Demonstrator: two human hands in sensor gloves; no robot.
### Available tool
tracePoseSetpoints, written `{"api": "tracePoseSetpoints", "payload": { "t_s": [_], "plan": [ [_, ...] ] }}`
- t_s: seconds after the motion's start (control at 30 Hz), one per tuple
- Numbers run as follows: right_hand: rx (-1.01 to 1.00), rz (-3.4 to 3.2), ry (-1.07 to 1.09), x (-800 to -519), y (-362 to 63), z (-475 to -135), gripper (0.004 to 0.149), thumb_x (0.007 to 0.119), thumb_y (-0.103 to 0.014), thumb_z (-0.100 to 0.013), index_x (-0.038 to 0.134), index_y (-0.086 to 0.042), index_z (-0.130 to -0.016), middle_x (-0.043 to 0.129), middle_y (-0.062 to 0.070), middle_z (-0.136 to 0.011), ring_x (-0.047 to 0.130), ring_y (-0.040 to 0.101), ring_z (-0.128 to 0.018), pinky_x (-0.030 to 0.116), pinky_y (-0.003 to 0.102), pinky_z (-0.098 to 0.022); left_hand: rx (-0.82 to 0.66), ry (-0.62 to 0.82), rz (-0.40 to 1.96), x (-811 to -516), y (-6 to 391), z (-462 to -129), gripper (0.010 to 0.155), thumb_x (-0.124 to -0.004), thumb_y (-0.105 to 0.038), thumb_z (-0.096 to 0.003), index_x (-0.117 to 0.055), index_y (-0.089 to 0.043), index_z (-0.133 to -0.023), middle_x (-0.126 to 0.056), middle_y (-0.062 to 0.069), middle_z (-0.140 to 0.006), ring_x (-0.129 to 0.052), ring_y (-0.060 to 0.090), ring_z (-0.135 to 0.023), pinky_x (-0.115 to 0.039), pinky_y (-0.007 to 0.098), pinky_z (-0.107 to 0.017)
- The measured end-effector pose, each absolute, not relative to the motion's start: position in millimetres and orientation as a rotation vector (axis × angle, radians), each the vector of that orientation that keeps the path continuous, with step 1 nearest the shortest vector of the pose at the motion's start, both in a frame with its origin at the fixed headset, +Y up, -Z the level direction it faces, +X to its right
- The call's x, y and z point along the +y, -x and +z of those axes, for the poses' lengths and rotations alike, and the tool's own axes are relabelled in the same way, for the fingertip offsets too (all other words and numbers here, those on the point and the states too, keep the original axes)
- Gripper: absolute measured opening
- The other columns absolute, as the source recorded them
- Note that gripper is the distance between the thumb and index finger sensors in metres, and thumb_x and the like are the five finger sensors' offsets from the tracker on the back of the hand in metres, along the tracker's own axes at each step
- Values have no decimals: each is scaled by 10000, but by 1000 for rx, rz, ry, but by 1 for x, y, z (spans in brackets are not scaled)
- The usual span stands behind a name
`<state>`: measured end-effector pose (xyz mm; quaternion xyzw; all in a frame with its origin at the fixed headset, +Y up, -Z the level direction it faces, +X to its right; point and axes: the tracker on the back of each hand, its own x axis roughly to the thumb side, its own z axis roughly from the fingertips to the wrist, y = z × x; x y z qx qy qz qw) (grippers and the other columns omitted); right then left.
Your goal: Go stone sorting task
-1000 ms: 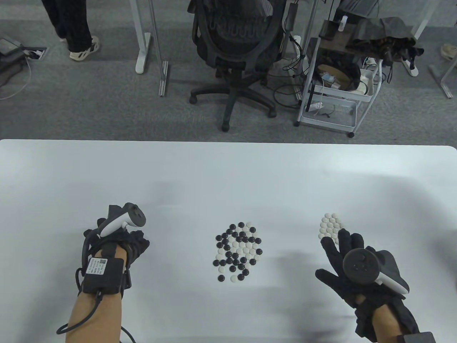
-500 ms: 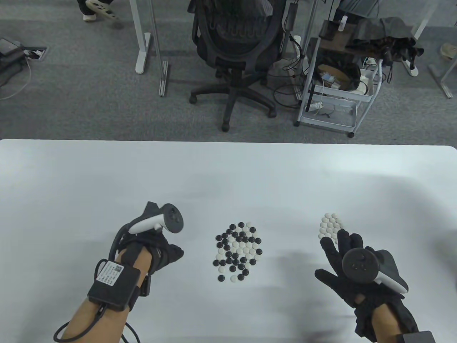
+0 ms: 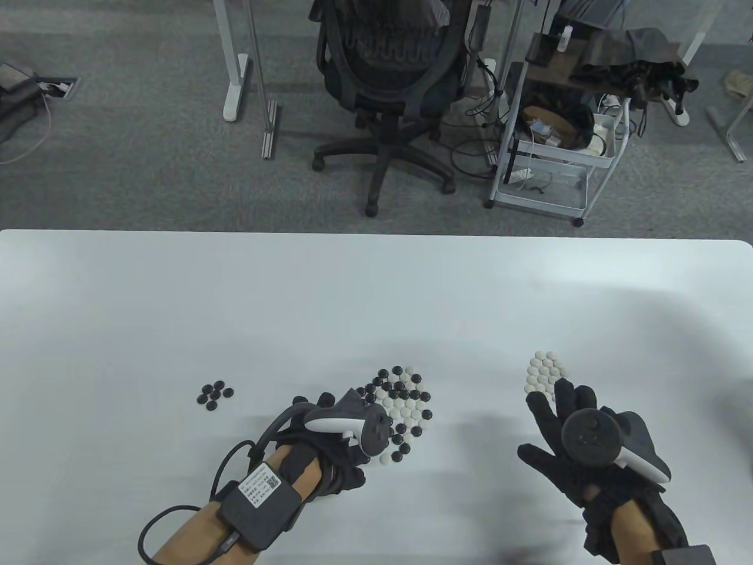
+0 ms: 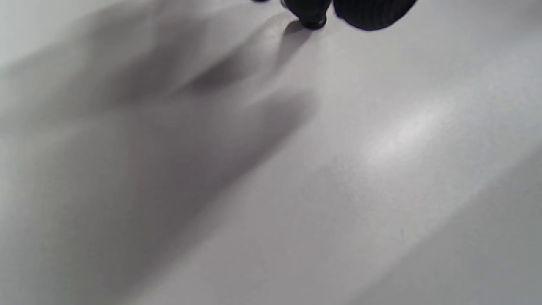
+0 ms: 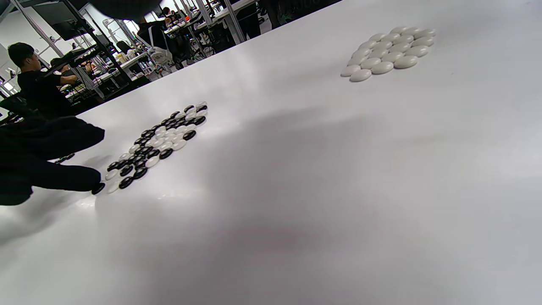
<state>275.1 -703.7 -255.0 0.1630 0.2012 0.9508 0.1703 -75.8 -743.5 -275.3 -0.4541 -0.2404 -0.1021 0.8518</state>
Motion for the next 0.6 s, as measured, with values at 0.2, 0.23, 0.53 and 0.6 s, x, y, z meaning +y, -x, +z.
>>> {"api": "tracePoseSetpoints", "payload": {
  "t_s": [0.2, 0.23, 0.53, 0.6],
  "plan": [
    [576, 2701, -468, -704, -275, -255, 813, 515, -532, -566, 100, -106, -1120, -124, 324, -1026, -125, 601, -865, 28, 803, -518, -476, 949, -231, -749, 97, -266, 616, -494, -435, -611, -272, -304, -1171, 156, 314, -1101, 168, 591, -899, 1, 834, -547],
    [578, 2701, -469, -704, -274, -255, 813, 516, -531, -567, 99, -106, -1121, -124, 324, -1026, -124, 600, -865, 29, 803, -518, -477, 941, -210, -747, 98, -266, 620, -490, -437, -613, -262, -303, -1173, 166, 311, -1098, 176, 590, -896, 6, 833, -548],
    [576, 2706, -463, -704, -274, -255, 816, 515, -533, -566, 98, -105, -1122, -123, 324, -1026, -122, 601, -865, 32, 806, -518, -545, 919, -238, -748, 68, -270, 616, -477, -444, -612, -270, -305, -1175, 185, 301, -1089, 195, 583, -889, 10, 832, -553],
    [567, 2703, -460, -702, -275, -254, 812, 516, -532, -567, 100, -107, -1120, -123, 324, -1026, -123, 601, -865, 32, 806, -519, -542, 926, -253, -750, 73, -268, 620, -474, -447, -610, -243, -303, -1167, 185, 310, -1086, 191, 586, -888, 4, 834, -552]
  ]
}}
